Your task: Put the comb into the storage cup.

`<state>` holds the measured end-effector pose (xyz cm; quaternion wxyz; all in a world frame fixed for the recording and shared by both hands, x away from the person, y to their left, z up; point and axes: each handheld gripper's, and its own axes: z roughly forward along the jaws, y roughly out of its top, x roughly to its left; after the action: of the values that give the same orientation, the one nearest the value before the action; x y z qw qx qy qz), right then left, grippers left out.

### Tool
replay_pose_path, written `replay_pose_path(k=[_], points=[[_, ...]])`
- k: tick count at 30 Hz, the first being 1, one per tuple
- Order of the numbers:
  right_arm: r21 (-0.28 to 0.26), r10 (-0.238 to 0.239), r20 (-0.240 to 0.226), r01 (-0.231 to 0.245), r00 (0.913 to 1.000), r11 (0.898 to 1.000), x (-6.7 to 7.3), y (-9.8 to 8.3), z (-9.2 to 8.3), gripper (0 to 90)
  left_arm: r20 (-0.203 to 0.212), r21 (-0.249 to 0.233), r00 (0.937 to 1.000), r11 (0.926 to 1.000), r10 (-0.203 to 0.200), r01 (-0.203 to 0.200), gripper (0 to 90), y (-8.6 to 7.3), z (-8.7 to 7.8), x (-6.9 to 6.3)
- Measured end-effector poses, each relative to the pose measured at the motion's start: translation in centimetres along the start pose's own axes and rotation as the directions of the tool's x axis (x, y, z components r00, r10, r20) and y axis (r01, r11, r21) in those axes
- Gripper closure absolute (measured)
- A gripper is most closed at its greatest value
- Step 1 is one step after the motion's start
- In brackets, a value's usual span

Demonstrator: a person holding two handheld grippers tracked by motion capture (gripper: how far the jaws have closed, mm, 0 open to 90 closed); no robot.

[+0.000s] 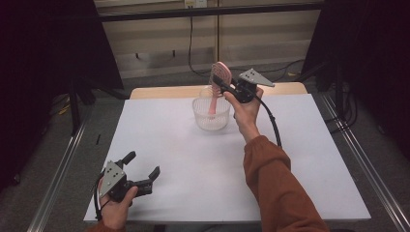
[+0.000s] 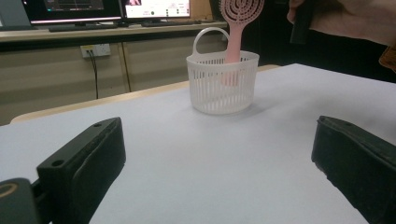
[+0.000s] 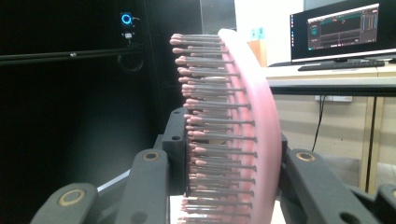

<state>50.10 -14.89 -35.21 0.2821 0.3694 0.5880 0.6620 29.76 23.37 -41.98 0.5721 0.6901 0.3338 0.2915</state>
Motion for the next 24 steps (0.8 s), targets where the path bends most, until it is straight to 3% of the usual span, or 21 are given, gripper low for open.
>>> replay_pose_path(k=[24], points=[[0.012,0.055,0.005,-0.055,0.9985,0.998,0.5,-4.1,1.2,64.4,0.004,0.004,1.0,1.0,-0.005,0.005,3.1,-0.1,0.1,0.1]])
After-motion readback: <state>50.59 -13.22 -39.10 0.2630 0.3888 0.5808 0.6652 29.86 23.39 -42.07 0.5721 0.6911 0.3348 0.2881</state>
